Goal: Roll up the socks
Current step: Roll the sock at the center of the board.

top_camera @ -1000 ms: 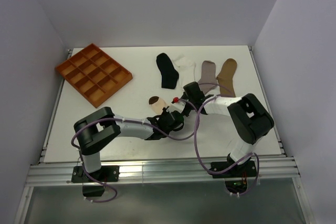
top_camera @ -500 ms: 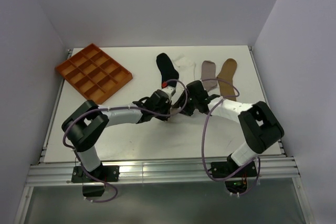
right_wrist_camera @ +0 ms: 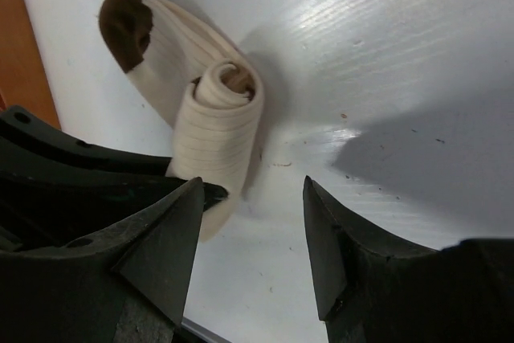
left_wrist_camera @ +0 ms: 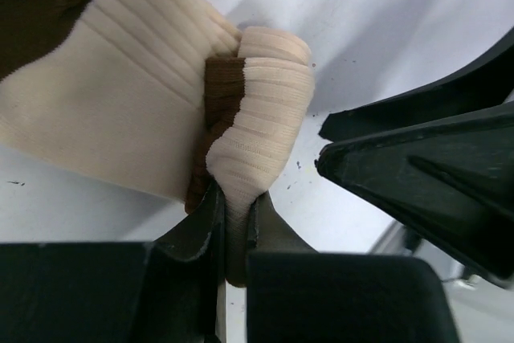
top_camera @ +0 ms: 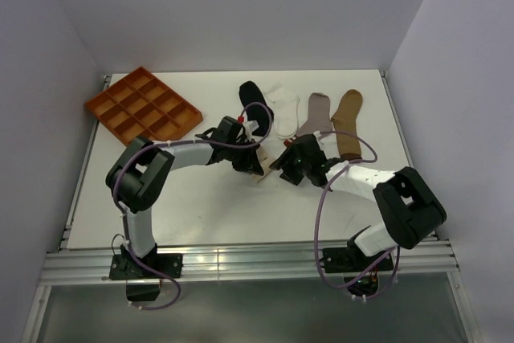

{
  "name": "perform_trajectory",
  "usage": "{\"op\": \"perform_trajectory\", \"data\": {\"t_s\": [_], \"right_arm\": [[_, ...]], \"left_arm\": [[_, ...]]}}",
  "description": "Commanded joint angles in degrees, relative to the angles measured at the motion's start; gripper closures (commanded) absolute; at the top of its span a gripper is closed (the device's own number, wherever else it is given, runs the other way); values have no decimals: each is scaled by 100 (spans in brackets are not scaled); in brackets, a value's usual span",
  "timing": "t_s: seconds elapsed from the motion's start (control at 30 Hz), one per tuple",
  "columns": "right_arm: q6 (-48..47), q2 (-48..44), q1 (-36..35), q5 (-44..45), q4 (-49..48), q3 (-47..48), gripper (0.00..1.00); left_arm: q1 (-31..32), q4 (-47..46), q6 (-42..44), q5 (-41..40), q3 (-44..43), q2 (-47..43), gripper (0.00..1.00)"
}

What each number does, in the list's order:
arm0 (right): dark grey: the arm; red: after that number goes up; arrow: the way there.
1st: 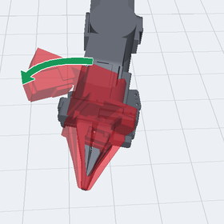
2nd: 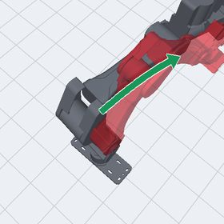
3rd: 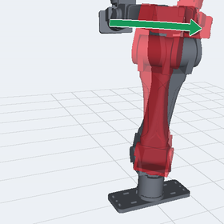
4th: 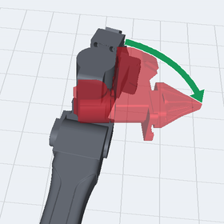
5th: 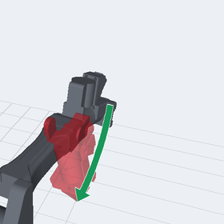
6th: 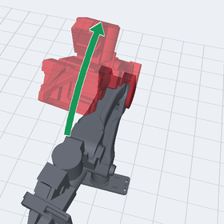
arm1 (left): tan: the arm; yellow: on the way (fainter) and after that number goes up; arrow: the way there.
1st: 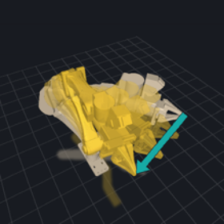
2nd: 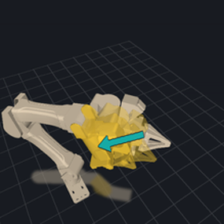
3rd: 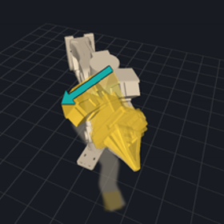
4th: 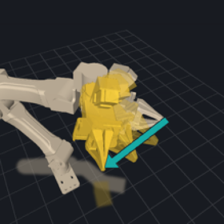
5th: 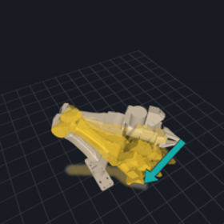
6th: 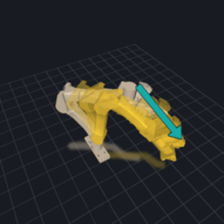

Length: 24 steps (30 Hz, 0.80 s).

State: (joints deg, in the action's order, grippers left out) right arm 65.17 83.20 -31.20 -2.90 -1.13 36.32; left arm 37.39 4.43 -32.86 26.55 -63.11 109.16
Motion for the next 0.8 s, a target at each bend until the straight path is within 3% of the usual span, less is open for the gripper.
{"op": "perform_trajectory", "data": {"t_s": [0.0, 0.27, 0.77], "right_arm": [[347, 100, -132, 254, -643, -142, 40], [576, 363, -167, 281, -1346, -213, 40], [708, 1040, -299, 351, -1180, -90, 42]], "left_arm": [[-161, 595, -335, 553, 106, 421, 100], [-249, 647, -388, 861, -17, 746, 99], [-390, 244, -809, 1116, 114, 887, 99]]}}
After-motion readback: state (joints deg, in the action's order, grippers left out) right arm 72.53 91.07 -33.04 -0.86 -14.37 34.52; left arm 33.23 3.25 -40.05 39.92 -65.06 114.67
